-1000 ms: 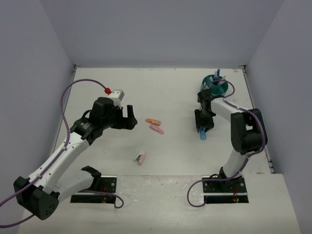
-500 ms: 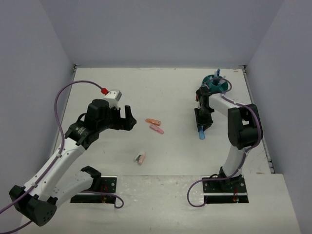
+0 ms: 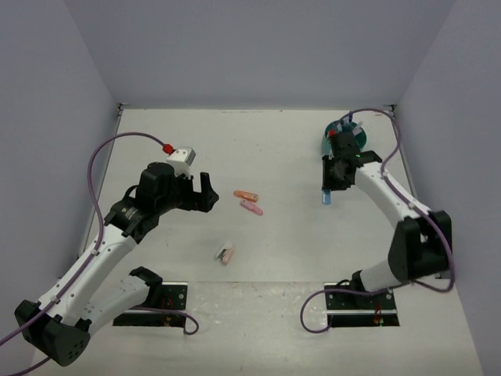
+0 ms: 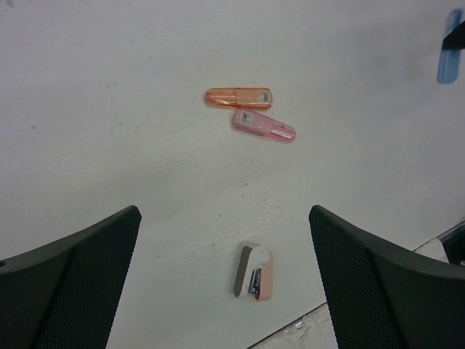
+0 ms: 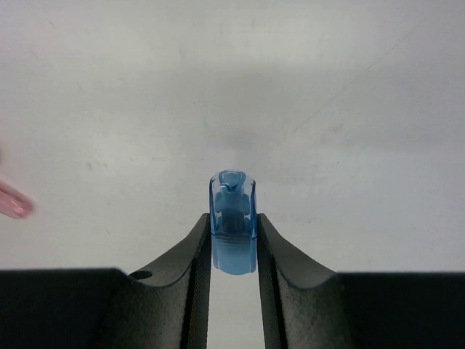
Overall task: Sort the stationery into containers
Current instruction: Pick up the stationery from the center of the board, then place the stationery in the storage box.
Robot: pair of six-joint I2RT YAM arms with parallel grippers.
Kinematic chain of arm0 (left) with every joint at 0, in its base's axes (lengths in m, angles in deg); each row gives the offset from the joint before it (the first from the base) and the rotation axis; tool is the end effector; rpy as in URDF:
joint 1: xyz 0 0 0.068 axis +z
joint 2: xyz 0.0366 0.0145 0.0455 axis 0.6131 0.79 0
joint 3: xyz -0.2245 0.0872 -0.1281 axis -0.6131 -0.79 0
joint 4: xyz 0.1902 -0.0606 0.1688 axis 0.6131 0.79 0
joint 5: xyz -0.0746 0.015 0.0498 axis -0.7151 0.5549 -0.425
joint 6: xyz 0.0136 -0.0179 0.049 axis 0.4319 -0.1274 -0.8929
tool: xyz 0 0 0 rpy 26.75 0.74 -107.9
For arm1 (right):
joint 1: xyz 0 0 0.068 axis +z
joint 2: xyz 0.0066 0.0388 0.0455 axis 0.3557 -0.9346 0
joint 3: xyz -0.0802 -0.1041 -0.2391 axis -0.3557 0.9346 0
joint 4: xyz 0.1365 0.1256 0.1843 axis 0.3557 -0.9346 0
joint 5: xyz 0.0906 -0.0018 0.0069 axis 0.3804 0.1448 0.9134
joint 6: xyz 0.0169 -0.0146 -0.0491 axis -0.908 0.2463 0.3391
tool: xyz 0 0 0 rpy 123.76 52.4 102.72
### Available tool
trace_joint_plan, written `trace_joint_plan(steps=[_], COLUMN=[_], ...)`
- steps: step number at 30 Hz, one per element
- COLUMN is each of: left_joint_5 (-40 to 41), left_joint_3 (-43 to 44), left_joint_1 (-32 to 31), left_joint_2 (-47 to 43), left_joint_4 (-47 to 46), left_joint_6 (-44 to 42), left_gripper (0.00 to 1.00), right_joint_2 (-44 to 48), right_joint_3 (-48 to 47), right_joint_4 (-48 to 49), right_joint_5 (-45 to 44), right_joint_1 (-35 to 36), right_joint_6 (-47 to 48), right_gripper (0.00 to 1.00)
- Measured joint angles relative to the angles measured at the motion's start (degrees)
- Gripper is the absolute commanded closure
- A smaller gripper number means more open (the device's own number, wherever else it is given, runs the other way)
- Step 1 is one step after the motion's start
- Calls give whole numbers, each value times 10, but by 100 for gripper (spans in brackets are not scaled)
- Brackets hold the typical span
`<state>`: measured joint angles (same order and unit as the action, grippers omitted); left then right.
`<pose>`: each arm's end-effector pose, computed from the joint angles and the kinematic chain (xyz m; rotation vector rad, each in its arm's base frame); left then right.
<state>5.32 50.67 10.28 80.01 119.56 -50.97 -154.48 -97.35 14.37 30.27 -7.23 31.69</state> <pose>0.1682 -0.0905 0.3131 0.1609 2.2080 -0.5627 0.3012 0.0709 0.2322 0.0445 2.7337 0.0610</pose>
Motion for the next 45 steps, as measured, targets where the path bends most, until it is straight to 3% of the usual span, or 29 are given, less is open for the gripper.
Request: trace_joint_plan(steps=[4, 7, 13, 19, 28, 45], left_joint_5=[13, 30, 53, 59, 61, 61], left_joint_3=[-3, -11, -20, -25, -29, -29], left_joint_1=[0, 0, 0, 0, 0, 0], left_joint_2=[-7, -27, -64, -65, -71, -72], left_joint_4=[0, -4, -6, -9, -9, -14], left_joint_6=[0, 0, 0, 0, 0, 0], left_gripper=[0, 0, 0, 0, 0, 0], right_joint_2=[157, 214, 184, 150, 63, -166], right_joint_3=[39, 80, 137, 144, 65, -152], right_joint_4=[118, 244, 421, 506, 520, 410], right_joint_5=[-63, -119, -172, -167, -134, -33], right_joint_1=[-1, -7, -49, -109, -198, -243], right_joint_6=[-27, -40, -69, -97, -116, -157], right_gripper=[100, 100, 100, 100, 100, 99])
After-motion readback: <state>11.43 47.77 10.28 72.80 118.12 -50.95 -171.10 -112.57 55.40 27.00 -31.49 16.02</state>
